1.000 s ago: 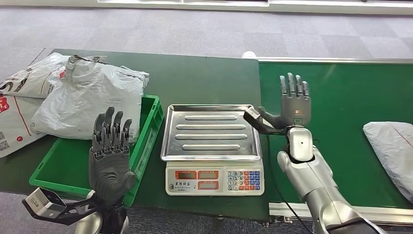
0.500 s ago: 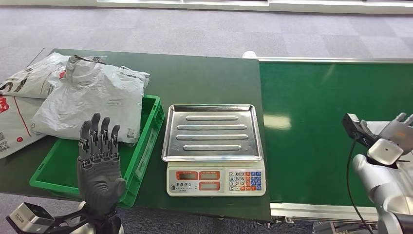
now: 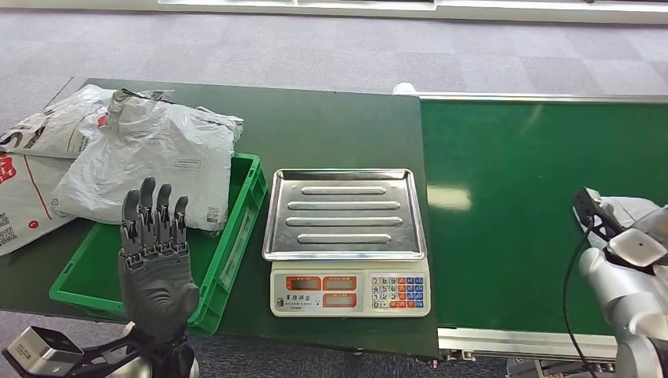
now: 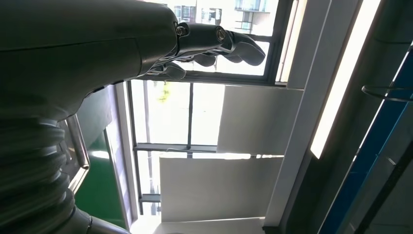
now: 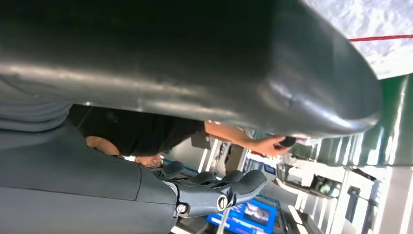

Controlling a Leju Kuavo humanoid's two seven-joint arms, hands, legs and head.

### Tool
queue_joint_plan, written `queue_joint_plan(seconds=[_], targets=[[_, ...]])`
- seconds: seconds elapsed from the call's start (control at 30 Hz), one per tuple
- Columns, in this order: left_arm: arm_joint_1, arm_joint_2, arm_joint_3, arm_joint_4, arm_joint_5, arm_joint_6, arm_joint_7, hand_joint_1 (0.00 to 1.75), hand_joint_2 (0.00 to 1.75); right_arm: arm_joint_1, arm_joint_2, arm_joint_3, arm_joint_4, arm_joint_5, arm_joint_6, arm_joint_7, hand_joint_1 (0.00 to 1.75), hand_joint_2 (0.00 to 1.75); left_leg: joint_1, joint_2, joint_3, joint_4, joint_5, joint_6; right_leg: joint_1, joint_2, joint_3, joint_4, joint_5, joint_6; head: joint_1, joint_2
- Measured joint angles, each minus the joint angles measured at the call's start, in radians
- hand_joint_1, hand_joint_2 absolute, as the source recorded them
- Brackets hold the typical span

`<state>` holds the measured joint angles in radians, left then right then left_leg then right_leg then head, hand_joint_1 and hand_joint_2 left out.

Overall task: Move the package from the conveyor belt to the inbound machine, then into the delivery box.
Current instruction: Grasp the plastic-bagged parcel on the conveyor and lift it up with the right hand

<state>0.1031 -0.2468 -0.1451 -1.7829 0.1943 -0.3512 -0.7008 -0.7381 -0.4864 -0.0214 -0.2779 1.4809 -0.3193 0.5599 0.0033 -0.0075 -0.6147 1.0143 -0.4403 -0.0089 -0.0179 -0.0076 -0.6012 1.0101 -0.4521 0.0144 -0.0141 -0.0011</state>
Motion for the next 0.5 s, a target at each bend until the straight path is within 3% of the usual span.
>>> queue_joint_plan(seconds=[0.5], targets=[[-0.036,-0.002,0.019,-0.009,0.005,-0.011,0.009,0.00,1.75,0.011,0.014,-0.082,0.021,-0.022,0.103,-0.012,0.00,0.00,0.000,0.000,0.000,0.000,0.000,0.000,0.000,0.000,0.000,0.000,0.000,0.000,0.000,0.000]])
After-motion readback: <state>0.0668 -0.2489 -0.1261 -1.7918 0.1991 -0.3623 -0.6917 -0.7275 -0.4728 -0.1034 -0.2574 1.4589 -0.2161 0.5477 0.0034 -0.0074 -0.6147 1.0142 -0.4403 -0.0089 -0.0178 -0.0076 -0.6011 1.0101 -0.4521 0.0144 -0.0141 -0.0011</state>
